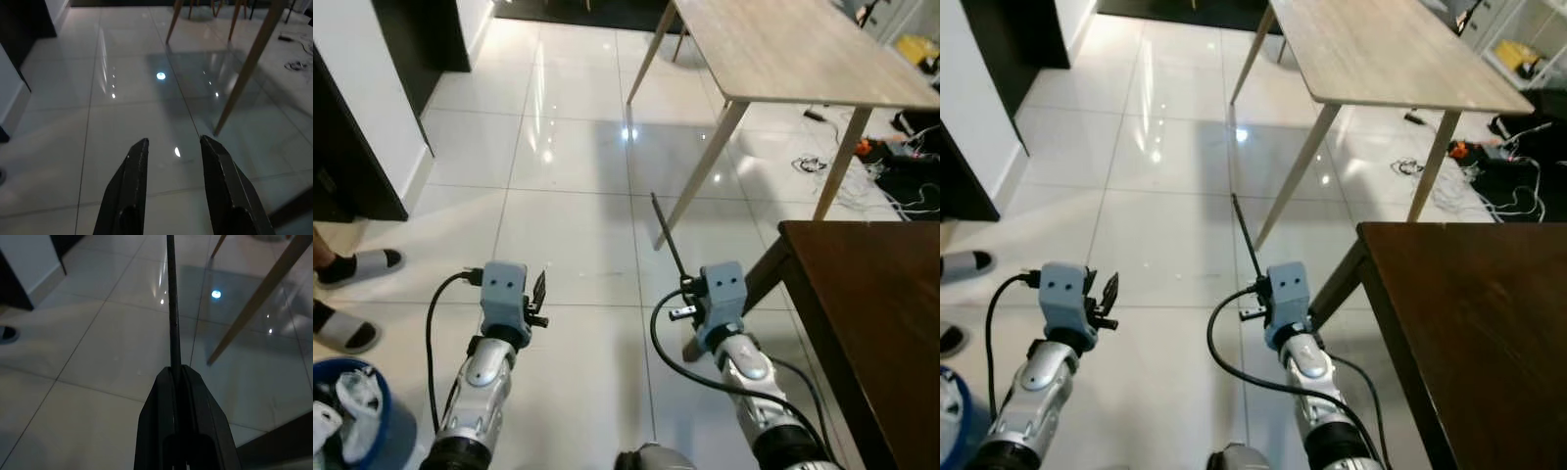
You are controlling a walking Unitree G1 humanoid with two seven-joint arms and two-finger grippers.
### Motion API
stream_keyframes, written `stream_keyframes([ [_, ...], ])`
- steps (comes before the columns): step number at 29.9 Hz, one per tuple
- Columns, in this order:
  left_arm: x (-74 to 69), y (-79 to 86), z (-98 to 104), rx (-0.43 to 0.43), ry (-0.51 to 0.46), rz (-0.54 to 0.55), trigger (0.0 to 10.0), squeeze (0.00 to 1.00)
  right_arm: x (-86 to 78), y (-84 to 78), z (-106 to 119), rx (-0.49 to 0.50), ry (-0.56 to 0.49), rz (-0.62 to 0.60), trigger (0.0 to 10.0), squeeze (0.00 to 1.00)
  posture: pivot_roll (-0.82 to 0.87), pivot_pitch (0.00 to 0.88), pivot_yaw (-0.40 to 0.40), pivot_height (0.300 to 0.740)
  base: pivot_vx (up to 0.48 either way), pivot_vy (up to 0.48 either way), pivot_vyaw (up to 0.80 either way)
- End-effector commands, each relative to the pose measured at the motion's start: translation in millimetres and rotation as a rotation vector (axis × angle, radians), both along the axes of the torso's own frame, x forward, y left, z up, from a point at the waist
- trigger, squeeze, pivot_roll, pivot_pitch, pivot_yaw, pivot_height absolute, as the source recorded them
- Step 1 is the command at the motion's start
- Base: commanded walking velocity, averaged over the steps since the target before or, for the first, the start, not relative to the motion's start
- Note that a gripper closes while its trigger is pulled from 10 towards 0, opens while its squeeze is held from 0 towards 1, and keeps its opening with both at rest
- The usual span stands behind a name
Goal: Setting the table
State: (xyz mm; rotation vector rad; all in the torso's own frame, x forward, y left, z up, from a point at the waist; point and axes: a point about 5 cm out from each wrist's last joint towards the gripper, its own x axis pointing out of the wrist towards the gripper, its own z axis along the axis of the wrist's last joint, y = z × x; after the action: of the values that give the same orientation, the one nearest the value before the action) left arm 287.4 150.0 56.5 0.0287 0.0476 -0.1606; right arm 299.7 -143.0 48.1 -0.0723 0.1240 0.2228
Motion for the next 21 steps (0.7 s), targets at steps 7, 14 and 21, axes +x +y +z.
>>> stream_keyframes([
  [7, -3.4, -4.1, -2.0, 0.002, 0.006, -0.018, 10.0, 0.00, -2.9, -4.7, -3.5, 0.000, 0.011, -0.013, 10.0, 0.00, 0.03, 0.050, -0.042, 0.740, 0.322, 0.000, 0.00],
  [14, -3.2, -3.7, -1.4, 0.004, 0.006, -0.018, 10.0, 0.00, -2.7, -3.5, -3.7, 0.001, 0.013, -0.008, 10.0, 0.00, 0.03, 0.049, -0.045, 0.740, 0.329, 0.000, 0.00],
  [21, -3.6, -3.4, -0.7, 0.002, 0.004, -0.015, 10.0, 0.00, -2.7, -2.9, -3.9, 0.000, 0.014, -0.002, 10.0, 0.00, 0.03, 0.046, -0.046, 0.740, 0.332, 0.000, 0.00],
])
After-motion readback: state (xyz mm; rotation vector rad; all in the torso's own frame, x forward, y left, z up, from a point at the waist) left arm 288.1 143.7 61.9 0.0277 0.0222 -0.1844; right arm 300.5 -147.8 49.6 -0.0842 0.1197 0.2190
